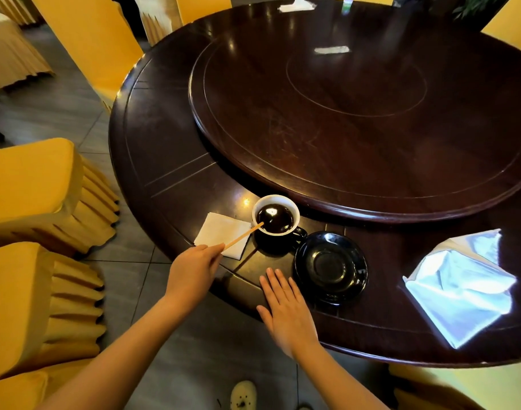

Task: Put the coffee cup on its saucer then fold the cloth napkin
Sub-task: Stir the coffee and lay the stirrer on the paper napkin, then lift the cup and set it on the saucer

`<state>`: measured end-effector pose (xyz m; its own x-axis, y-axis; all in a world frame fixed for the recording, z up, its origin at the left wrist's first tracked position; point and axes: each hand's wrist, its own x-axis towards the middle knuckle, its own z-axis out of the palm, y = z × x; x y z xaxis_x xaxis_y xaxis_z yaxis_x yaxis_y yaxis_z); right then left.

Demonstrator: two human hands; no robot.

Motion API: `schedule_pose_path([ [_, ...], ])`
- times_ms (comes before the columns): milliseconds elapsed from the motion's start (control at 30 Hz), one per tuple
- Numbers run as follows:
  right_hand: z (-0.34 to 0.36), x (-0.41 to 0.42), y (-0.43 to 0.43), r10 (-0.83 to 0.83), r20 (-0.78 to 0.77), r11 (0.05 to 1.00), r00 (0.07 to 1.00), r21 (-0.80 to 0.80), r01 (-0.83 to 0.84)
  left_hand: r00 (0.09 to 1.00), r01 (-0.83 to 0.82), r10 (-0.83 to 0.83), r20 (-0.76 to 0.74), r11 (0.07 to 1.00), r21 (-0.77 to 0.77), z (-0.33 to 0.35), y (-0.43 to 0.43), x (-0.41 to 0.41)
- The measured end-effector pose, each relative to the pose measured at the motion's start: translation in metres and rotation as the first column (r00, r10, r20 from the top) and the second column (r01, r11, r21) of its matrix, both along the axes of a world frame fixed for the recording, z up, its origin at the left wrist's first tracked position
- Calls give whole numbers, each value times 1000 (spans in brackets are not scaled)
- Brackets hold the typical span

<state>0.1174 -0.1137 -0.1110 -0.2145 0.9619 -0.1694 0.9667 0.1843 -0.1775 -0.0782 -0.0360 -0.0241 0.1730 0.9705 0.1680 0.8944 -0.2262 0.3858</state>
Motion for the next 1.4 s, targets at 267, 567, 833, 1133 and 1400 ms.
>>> schedule_pose_path([
  [267, -3, 1, 1, 13, 14, 1000, 1000, 24, -13, 776, -363, 473, 417, 876, -317, -28, -16, -17],
  [567, -4, 0, 1, 16, 15, 998, 1000, 67, -16, 773, -417, 498, 393, 865, -278, -49, -24, 4],
  [833, -6, -2, 1, 17, 6, 996, 1000, 84, -18, 865, -429, 471, 173, 873, -232, -66, -22, 9],
  [1133, -8, -1, 1, 22, 2, 997, 1000, 72, -22, 900, -410, 424, 101, 903, -130, -72, -24, 13],
  [1400, -1, 2, 5, 22, -188, 999, 982, 44, -14, 993, 60, -61, 103, 998, 17, -84, -33, 46],
])
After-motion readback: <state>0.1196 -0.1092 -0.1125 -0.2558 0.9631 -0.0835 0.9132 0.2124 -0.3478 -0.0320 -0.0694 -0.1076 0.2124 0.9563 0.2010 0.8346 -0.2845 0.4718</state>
